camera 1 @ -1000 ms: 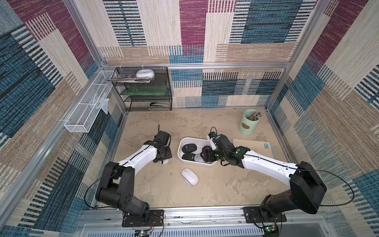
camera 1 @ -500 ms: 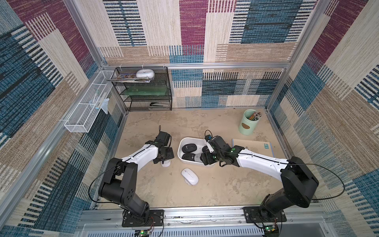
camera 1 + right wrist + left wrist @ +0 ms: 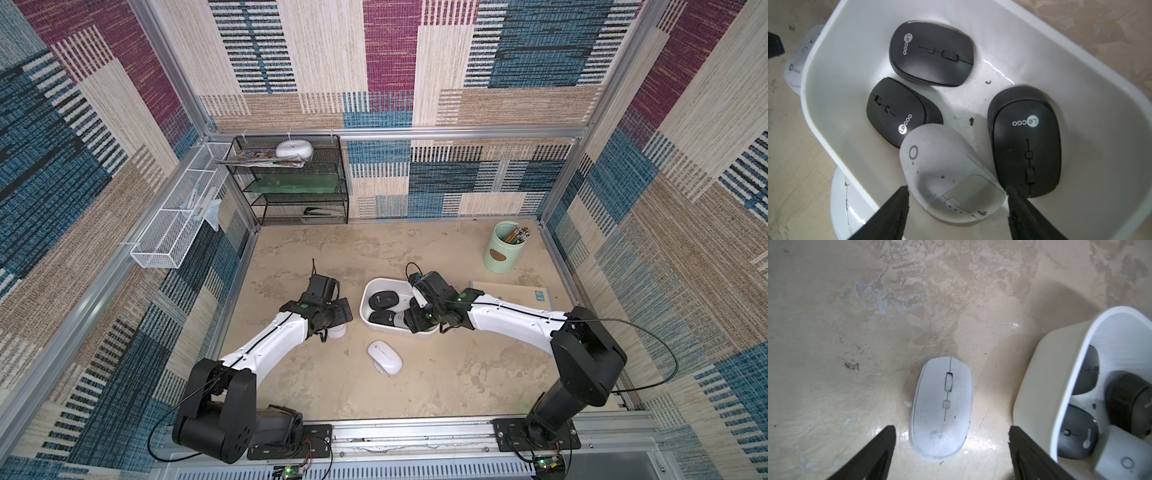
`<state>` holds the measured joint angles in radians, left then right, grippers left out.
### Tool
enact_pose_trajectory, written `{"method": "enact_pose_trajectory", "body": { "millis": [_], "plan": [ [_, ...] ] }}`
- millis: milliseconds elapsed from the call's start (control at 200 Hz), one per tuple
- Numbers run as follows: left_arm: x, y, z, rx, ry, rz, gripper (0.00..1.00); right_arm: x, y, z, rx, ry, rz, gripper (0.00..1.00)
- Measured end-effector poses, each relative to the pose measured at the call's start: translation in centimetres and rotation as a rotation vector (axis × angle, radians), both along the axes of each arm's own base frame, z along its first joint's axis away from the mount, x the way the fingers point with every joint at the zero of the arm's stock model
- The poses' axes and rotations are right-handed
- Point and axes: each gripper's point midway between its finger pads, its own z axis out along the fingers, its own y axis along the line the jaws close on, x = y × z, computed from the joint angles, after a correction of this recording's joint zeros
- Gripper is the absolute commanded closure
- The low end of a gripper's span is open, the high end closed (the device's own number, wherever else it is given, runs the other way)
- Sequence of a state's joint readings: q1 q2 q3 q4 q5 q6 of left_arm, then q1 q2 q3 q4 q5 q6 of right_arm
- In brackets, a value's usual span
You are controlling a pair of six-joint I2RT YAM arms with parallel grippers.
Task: Take out the mouse from the storage box
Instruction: Adjust the mouse in the storage box.
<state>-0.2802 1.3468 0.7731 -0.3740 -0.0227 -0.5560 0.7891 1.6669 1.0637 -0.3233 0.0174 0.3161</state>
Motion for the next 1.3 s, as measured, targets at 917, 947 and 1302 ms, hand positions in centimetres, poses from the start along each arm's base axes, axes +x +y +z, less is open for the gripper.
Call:
{"method": "enact_pose_trajectory", "body": {
  "millis": [917,947,1302],
  "plan": [
    [0.7,-0.8,0.1,-0.034,-0.030,-0.028,0.11,1.5,0.2,-2.6,-0.146,0.016,0.054,0.22],
    [0.7,-0.8,0.2,-0.032,-0.031,-0.027,0.11,1.5,0.0,-2.5,-0.151,0.016,0.050,0.22],
    [0.7,-0.7,0.4,-0.027,-0.039,-0.023,0.11,3.8,-0.6,0.6,-0.166,-0.064,-0.025,0.24]
  ]
}}
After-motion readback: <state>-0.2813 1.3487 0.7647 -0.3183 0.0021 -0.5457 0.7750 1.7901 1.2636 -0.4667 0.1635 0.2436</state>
